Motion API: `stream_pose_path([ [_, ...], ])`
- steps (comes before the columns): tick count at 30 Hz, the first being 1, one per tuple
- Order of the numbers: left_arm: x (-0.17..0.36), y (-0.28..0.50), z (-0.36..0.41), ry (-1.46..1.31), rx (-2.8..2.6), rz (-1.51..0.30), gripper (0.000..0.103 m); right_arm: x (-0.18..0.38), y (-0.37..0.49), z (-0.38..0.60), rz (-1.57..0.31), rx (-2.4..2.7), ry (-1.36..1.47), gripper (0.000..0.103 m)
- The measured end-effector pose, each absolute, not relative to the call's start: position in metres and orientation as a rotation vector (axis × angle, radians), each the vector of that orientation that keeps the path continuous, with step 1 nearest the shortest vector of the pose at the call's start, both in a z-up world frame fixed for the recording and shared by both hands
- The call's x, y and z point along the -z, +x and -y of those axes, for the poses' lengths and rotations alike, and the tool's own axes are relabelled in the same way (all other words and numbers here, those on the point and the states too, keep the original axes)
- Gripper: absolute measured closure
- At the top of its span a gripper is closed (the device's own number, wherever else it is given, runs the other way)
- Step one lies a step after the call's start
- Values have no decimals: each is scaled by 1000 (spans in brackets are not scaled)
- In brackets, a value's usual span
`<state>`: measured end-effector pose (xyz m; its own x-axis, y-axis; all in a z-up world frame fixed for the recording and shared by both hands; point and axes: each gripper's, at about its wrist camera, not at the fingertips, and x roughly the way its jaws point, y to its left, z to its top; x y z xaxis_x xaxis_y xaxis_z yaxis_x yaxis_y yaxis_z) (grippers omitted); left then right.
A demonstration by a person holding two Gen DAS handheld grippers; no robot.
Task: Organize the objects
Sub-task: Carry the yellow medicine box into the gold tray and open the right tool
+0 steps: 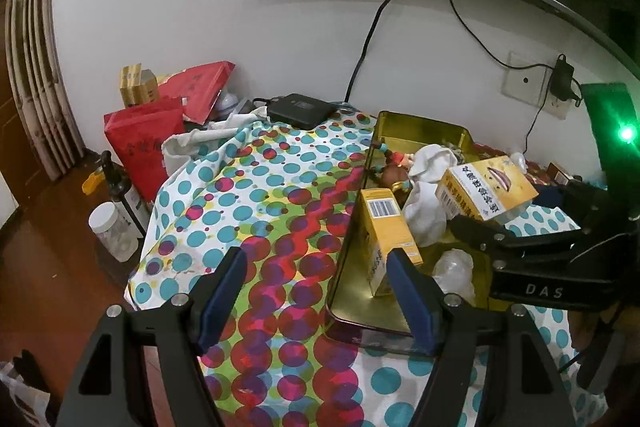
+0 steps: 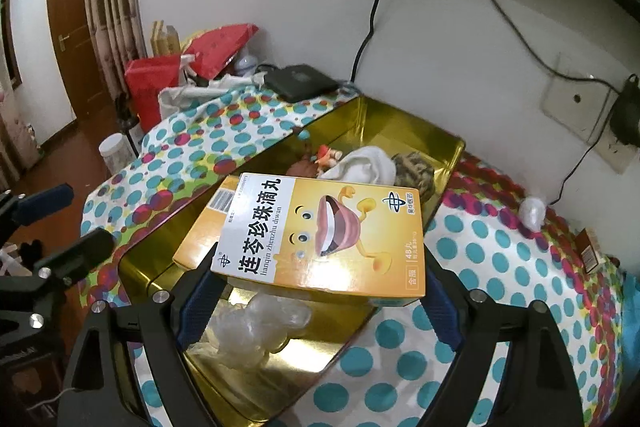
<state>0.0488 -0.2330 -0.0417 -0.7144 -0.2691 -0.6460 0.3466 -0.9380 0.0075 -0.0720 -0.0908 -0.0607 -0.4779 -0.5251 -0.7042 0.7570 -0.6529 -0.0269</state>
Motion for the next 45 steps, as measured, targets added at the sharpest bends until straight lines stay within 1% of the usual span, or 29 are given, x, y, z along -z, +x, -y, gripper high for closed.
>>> stream_pose_path([
  [19, 51, 50, 247, 983, 2613, -209, 29, 89, -70, 117, -542, 2100, 922, 17],
  [36, 44, 48, 235, 979, 2635, -173, 29, 91, -79, 114, -476, 2107, 924, 13],
  [39, 43, 47, 231, 981, 2641, -162, 29, 88, -80, 110, -456, 2117, 913, 9],
  [45, 37, 46, 220, 973, 2658, -132, 29, 76, -80, 96, -402, 2124, 869, 9],
])
